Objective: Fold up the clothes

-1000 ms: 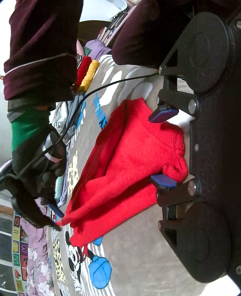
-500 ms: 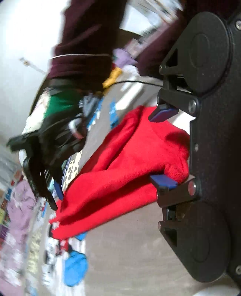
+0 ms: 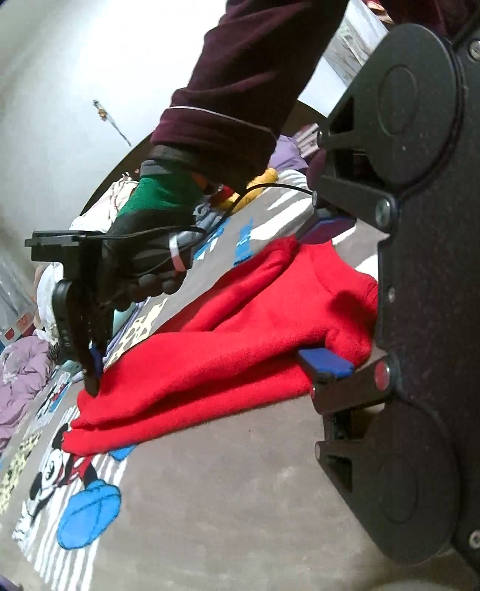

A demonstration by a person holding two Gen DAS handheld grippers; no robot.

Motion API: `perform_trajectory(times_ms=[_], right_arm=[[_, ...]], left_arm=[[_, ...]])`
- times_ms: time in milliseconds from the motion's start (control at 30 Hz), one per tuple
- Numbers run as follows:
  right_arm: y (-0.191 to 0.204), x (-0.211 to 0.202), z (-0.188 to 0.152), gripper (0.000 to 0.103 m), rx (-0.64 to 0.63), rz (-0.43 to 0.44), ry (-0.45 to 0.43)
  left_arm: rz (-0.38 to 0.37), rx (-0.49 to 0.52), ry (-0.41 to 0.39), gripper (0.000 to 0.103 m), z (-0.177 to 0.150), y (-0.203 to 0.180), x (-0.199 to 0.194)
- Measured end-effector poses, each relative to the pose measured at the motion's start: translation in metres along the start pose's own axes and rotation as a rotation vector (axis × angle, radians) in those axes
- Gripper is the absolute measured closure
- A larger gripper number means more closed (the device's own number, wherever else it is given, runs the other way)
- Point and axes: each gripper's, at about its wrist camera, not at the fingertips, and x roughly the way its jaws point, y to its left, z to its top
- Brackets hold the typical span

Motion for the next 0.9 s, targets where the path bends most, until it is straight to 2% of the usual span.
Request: perform_trajectory(times_ms=[67, 233, 300, 500, 600, 667, 733, 833, 867, 900], right_arm=[[0.001, -0.007, 0.000, 0.078, -0.002, 0.025, -0.040], [0.021, -0.033, -0.004, 0.076, -0.124, 0.084, -0.084], [0.030, -0.045, -0.014, 0.077, -0.170, 0.113, -0.075], [0.037, -0.084, -0.058, 0.077, -0.250, 0.166, -0.096], [0.032, -0.099, -0.080, 0.077, -0.237, 0.220, -0.120], [0.032, -0.100, -0.090, 0.077, -0.251, 0.219, -0.111], [0.032, -0.092, -0.096, 0.077, -0.247, 0.218, -0.082], [0.033, -0.075, -0.104, 0.080, -0.238, 0.191, -0.010], [0.032, -0.076, -0.107, 0.080, -0.235, 0.192, -0.019], [0.031, -0.080, -0.108, 0.080, -0.222, 0.201, -0.034]], left_arm=[[0.006, 0.010, 0.002, 0.041, 0.000, -0.002, 0.001], [0.039, 0.068, 0.020, 0.041, 0.001, -0.011, 0.000], [0.078, 0.117, 0.011, 0.040, 0.001, -0.018, -0.008], [0.202, 0.233, -0.146, 0.040, 0.006, -0.034, -0.020], [0.217, 0.291, -0.209, 0.041, 0.013, -0.040, -0.014], [0.204, 0.331, -0.221, 0.041, 0.018, -0.044, -0.006], [0.235, 0.379, -0.168, 0.041, 0.022, -0.047, 0.010], [0.395, 0.397, 0.043, 0.041, 0.017, -0.035, 0.042], [0.451, 0.428, 0.066, 0.041, 0.013, -0.035, 0.046], [0.451, 0.447, 0.064, 0.042, 0.012, -0.038, 0.044]])
